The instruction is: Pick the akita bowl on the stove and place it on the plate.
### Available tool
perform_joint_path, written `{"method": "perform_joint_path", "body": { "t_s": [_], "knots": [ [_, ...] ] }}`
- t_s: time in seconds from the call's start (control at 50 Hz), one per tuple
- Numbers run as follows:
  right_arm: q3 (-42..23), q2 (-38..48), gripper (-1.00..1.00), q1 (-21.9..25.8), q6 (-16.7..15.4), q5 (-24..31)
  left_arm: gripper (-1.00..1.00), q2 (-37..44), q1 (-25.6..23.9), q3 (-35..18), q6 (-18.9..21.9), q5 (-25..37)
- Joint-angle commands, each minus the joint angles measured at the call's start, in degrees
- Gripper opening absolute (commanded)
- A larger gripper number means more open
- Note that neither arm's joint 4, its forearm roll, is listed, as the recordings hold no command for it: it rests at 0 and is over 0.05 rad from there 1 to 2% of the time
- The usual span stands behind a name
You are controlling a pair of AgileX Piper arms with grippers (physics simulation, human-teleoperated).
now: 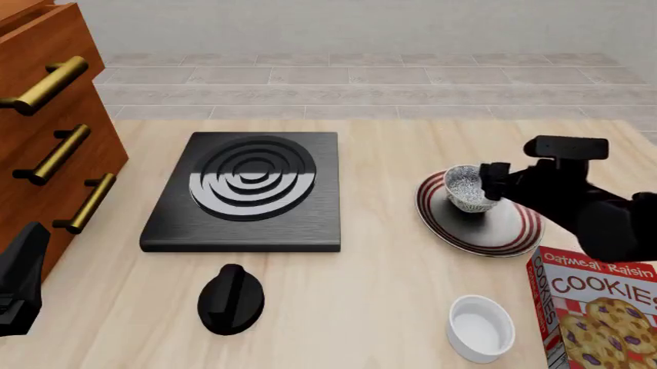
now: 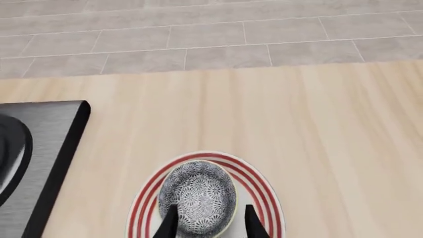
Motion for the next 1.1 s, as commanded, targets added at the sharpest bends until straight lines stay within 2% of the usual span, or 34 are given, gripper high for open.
{"method": "perform_joint_path", "body": {
  "t_s": [0.02, 0.14, 0.18, 0.26, 0.3, 0.34, 0.44, 0.46, 0.86, 1.1],
  "knots": [
    [2.5, -4.1, 1.00, 0.7, -2.4, -0.6, 1.00, 0.0, 0.0, 0.0, 0.0, 0.0],
    [3.9, -5.9, 1.00, 1.4, -3.6, -0.8, 1.00, 0.0, 0.0, 0.0, 0.0, 0.0],
    [4.6, -6.9, 1.00, 1.6, -5.3, -1.2, 1.00, 0.0, 0.0, 0.0, 0.0, 0.0],
    [4.9, -7.5, 1.00, 1.9, -5.7, -1.4, 1.00, 0.0, 0.0, 0.0, 0.0, 0.0],
    [5.4, -8.1, 1.00, 1.9, -7.3, -1.8, 1.00, 0.0, 0.0, 0.0, 0.0, 0.0],
    [5.7, -8.9, 1.00, 2.0, -7.1, -1.9, 1.00, 0.0, 0.0, 0.0, 0.0, 0.0],
    [6.9, -10.0, 1.00, 1.7, -8.4, -3.2, 1.00, 0.0, 0.0, 0.0, 0.0, 0.0],
    [8.4, -11.7, 1.00, 2.8, -8.8, -5.0, 1.00, 0.0, 0.0, 0.0, 0.0, 0.0],
    [10.8, -12.5, 1.00, 3.3, -9.2, -11.9, 1.00, 0.0, 0.0, 0.0, 0.0, 0.0],
    [11.3, -13.5, 1.00, 4.0, -9.4, -14.0, 1.00, 0.0, 0.0, 0.0, 0.0, 0.0]
  ]
}}
